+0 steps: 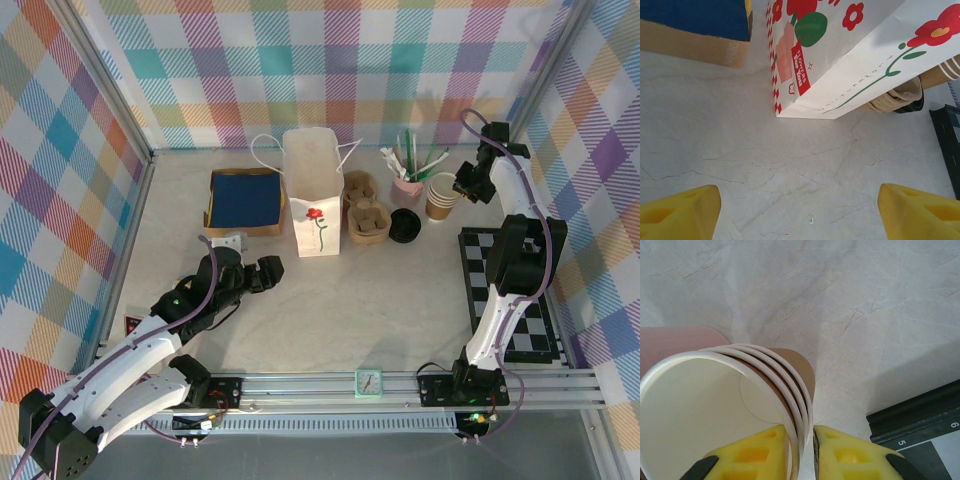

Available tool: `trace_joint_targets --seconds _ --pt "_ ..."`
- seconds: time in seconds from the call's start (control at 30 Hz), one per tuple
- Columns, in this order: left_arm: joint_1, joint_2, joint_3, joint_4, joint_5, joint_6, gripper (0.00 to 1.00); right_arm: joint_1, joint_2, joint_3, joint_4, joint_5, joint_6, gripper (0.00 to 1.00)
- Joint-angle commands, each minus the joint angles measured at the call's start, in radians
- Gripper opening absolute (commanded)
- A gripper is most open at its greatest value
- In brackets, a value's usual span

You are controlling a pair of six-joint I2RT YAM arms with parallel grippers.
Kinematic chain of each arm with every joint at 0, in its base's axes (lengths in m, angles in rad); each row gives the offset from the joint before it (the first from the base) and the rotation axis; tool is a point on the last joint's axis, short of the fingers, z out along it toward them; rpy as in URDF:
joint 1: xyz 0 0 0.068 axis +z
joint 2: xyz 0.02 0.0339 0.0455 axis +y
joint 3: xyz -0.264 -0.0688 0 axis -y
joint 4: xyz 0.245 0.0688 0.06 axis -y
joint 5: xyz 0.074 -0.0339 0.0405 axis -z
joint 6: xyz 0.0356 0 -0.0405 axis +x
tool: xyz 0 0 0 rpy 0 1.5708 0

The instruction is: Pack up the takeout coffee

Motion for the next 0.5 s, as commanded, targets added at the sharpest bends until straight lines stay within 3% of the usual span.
trace_joint_targets --seconds 0.0,0.47 --pt "-0.01 -0.015 0.019 -0.026 -0.016 0.004 0.82 0.007 -0.022 0.006 -0.025 0.01 -0.012 0.22" --pt "-0.01 -0.038 0.017 -0.044 -0.03 0.004 0.82 0.009 -0.04 0.003 -0.028 0.014 -0.011 0.08"
